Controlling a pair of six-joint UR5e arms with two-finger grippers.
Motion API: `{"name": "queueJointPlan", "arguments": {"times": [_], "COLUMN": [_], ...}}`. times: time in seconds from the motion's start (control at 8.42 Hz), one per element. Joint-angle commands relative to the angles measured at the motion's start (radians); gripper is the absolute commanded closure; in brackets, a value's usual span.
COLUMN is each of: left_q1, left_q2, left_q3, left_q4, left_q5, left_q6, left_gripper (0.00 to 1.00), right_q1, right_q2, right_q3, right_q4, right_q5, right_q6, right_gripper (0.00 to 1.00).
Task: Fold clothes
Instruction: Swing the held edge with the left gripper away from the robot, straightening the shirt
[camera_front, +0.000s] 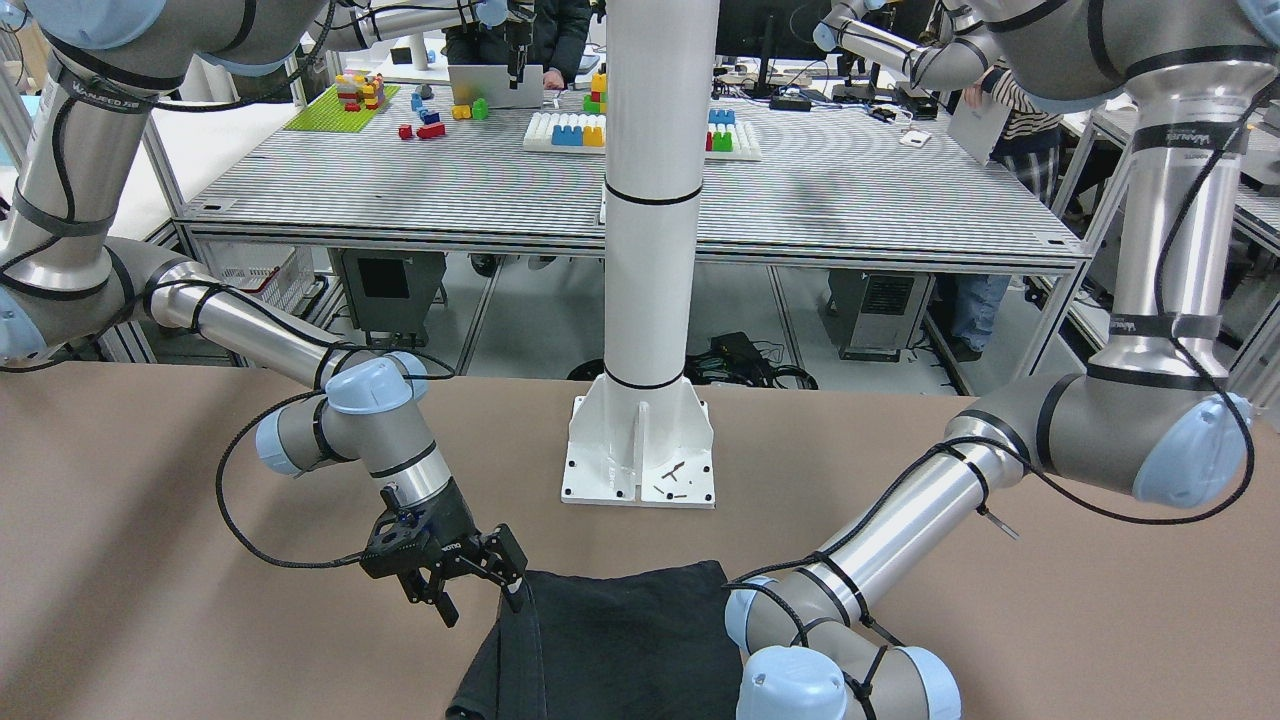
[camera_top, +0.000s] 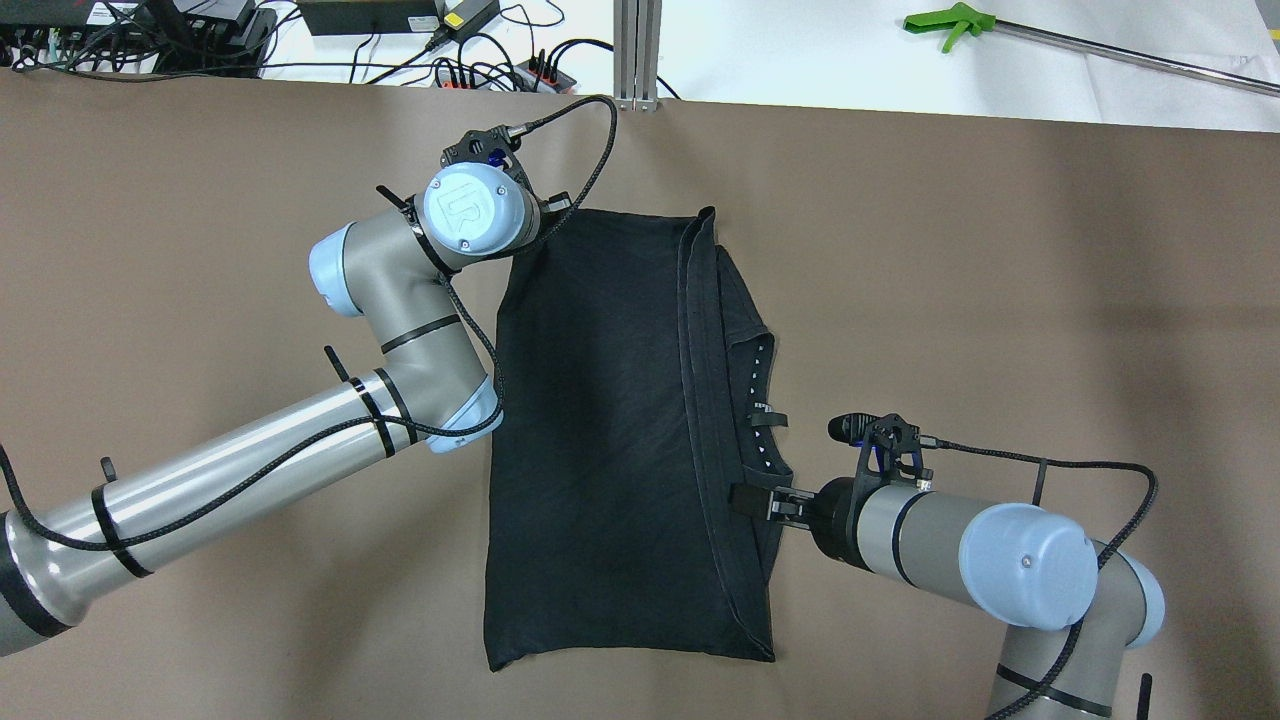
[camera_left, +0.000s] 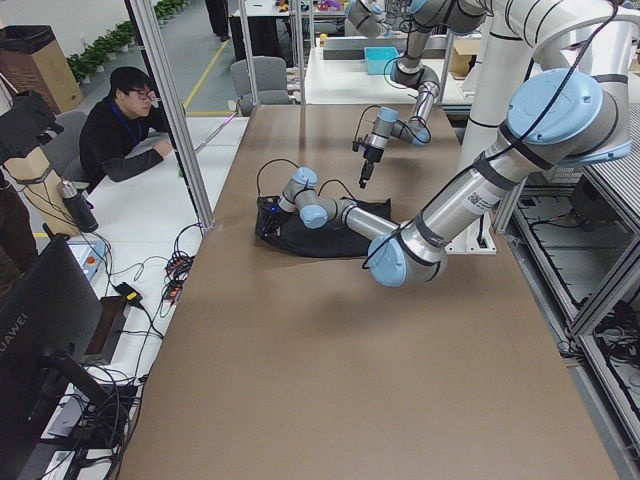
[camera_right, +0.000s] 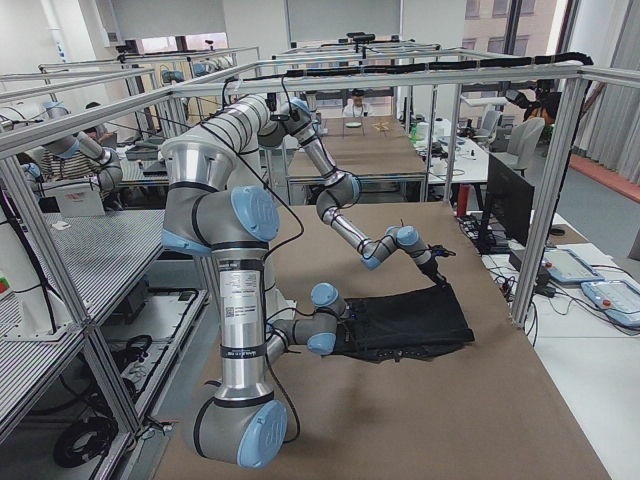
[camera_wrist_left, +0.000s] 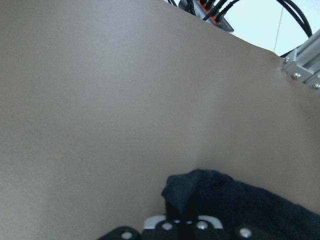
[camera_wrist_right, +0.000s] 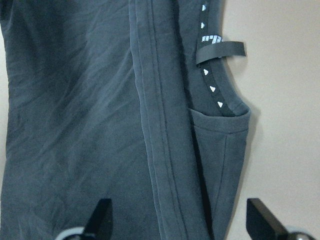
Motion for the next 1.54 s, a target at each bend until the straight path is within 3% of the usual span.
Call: {"name": "queueJointPlan", "arguments": {"times": [0.0,0.12,0.24,0.36,0.59,0.71,0.95,1.07,1.43], "left_q1": [-0.027,-0.029,-0.026,-0.023,-0.052,-0.055,-0.060,-0.060,-0.057], "left_q2": [-0.026,-0.028,-0.028,-0.028,-0.029,-0.028,-0.023,-0.011,0.098], "left_q3": [0.049,0.066,0.074,0.085,0.067,0.033,-0.071,-0.143,-0.297], "left_q4": [-0.011,-0.029,-0.055,-0.054,-0.051,-0.037,0.148,0.229,0.224], "left_q5": [0.001,0.004,0.038,0.080,0.048,0.033,0.030,-0.022,-0.058], "left_q6": [0.009,0.009,0.007,-0.011,-0.004,-0.007,-0.010,0.033,0.148], "left_gripper": [1.00,1.00,0.60,0.06,0.05,0.05,0.05,0.05,0.06], "right_q1": [-0.001,-0.001,-0.002,-0.004,-0.005,-0.007,-0.050,-0.050,-0.090], "right_q2": [0.002,0.002,0.002,0.008,0.029,0.075,0.121,0.115,0.095], "right_q3": [0.000,0.000,0.000,0.000,0.003,0.004,0.016,0.016,0.030], "right_q4": [-0.011,-0.012,-0.012,-0.012,-0.044,-0.120,-0.282,-0.282,-0.276], "right_q5": [-0.009,-0.009,-0.009,-0.009,0.002,0.002,-0.011,-0.012,-0.008], "right_q6": [-0.001,-0.001,-0.009,-0.010,-0.020,-0.079,-0.116,-0.128,-0.199], "right_gripper": [0.06,0.06,0.06,0.06,0.07,0.07,0.07,0.07,0.07]}}
